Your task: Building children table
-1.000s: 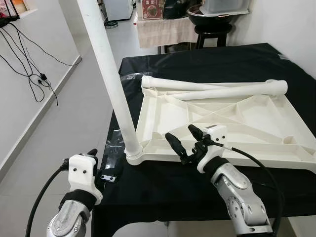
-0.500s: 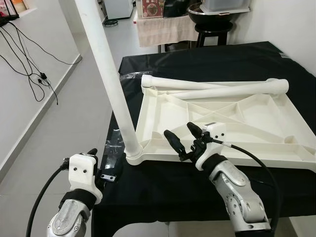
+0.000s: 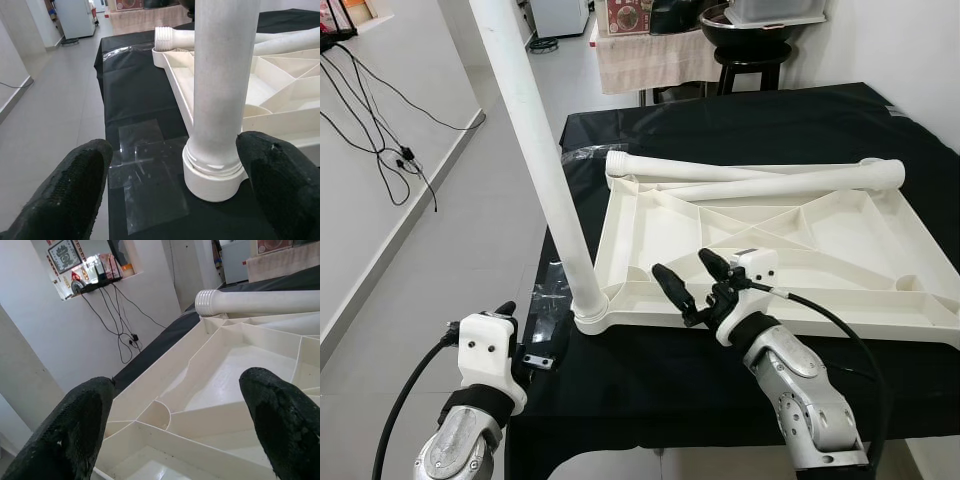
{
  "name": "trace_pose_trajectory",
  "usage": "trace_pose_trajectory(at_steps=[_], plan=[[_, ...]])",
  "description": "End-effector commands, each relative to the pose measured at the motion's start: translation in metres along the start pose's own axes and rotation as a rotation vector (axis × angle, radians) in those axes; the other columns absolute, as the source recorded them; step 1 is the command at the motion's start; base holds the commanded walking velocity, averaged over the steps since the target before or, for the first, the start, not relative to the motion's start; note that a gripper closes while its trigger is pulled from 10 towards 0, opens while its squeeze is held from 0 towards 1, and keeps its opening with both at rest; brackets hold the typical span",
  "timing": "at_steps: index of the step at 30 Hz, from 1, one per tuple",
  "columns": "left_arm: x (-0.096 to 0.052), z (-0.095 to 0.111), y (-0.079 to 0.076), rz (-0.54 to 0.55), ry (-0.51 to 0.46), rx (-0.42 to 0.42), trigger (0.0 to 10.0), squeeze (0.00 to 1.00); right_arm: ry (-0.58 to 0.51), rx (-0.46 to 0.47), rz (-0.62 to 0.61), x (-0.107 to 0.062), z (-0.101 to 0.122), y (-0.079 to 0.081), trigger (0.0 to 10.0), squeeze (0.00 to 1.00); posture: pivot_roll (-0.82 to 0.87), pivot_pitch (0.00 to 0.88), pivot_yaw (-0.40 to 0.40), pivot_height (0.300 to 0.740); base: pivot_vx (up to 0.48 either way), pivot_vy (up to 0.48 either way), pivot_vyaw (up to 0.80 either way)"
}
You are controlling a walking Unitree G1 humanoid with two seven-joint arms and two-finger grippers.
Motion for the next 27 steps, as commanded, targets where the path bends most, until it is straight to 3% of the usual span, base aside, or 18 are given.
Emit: trace_pose_trajectory(at_steps=[1, 27], plan=[[-0.0003, -0.0015, 0.0029, 0.013, 0.005, 0.014, 10.0, 0.0, 0.011, 0.019, 0.009, 0.0024, -0.0012, 0.0016, 10.0, 0.0, -0.04, 0.11, 0.069, 0.74, 0.0, 0.0, 0.0], [-0.0004, -0.0063, 0.0044, 0.014, 0.019, -0.022, 10.0, 0.0, 0.019, 0.02, 0.015, -0.0004, -0.0049, 0.0029, 10.0, 0.0, -0.04, 0.086, 0.068, 0.74, 0.0, 0.0, 0.0]])
Point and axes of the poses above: a point about 5 cm out from each wrist's last joint towards the gripper, its own x axis pointing out of the wrist towards the gripper, its own z axis along the axis of the wrist's last joint, y = z × x, the point moved 1 cm from there along x, pointing out of the wrist towards the gripper, and after that the axes turned 14 degrees about -x, right-handed, at the moved point
